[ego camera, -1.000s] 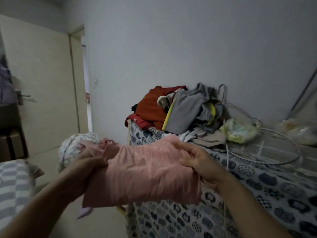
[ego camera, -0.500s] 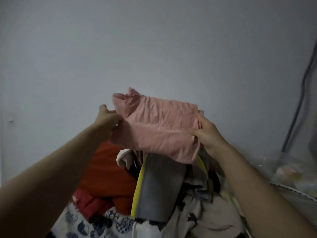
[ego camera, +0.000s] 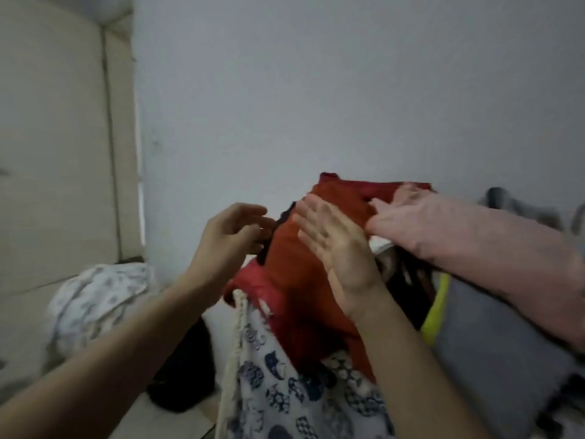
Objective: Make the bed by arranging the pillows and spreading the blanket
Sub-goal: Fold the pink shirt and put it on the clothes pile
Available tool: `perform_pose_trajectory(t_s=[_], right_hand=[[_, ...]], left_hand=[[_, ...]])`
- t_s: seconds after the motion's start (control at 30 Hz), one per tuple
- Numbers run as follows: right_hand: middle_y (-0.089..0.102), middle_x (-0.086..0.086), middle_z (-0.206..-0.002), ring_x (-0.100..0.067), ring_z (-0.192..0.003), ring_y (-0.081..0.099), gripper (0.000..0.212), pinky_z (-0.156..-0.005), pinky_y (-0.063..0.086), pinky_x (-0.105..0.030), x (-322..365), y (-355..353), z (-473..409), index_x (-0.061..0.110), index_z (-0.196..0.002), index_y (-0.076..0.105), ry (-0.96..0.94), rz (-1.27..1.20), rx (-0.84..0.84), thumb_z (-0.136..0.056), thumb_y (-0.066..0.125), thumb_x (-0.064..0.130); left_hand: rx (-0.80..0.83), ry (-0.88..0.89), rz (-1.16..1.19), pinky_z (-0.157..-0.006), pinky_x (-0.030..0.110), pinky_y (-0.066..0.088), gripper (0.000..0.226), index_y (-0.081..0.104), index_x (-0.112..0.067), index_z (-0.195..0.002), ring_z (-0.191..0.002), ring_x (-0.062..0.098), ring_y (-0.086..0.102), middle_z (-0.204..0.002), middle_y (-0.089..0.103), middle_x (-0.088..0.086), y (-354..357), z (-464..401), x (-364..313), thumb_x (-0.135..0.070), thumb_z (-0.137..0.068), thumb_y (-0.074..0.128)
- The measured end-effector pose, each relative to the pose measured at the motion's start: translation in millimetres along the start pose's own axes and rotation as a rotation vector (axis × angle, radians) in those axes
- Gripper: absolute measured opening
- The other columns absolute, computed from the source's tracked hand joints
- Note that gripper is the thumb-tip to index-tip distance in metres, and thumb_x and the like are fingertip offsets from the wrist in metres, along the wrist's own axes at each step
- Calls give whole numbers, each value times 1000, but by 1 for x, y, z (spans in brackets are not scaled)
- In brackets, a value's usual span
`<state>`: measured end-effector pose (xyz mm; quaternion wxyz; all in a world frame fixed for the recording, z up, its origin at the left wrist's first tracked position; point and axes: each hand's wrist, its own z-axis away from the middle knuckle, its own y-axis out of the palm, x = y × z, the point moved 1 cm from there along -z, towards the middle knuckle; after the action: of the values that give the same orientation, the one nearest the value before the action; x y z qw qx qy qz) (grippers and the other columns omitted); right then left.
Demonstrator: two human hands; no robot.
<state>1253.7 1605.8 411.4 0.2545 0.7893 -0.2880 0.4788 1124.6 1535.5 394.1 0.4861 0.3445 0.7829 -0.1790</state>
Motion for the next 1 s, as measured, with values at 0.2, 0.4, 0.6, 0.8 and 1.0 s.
perform_pose_trajectory(t_s=[0.2,0.4,0.6,0.8,1.0], right_hand=[[56,-16,-128,-21,-104,57,35,-95,44,-30,-146,127,-5,1,-128,48,389,-110,203,-99,39,17],[56,-19,-125,-25,-108,57,35,-97,43,-33,-248,239,13,-3,-128,48,587,-21,516,-100,38,16],[63,-10,-112,-21,-97,60,28,-88,46,-34,-317,369,79,6,-119,56,632,213,945,-99,41,18],[60,-5,-97,-14,-84,51,25,-87,42,-36,-393,475,161,2,-107,61,353,548,1490,-97,40,13],[45,-15,-141,-27,-129,42,40,-105,31,-31,-474,566,255,3,-136,42,22,799,1957,-100,33,19]], left_hand=[[-416,-278,-190,-65,23,45,40,58,-21,-83,-75,15,59,-83,65,0,-154,72,93,12,-87,37],[-982,-523,-374,-67,25,45,39,60,-18,-85,-78,18,59,-85,65,2,-304,215,137,11,-89,35],[-1506,-791,-465,-77,32,45,32,60,-7,-111,-90,22,58,-103,65,11,-387,372,148,5,-92,36],[-1718,-1066,-616,-89,39,45,33,60,-6,-115,-103,29,58,-112,65,13,-443,483,178,2,-91,38],[-1517,-1360,-765,-98,33,39,37,52,-15,-130,-121,28,50,-135,53,7,-499,542,229,-11,-97,36]])
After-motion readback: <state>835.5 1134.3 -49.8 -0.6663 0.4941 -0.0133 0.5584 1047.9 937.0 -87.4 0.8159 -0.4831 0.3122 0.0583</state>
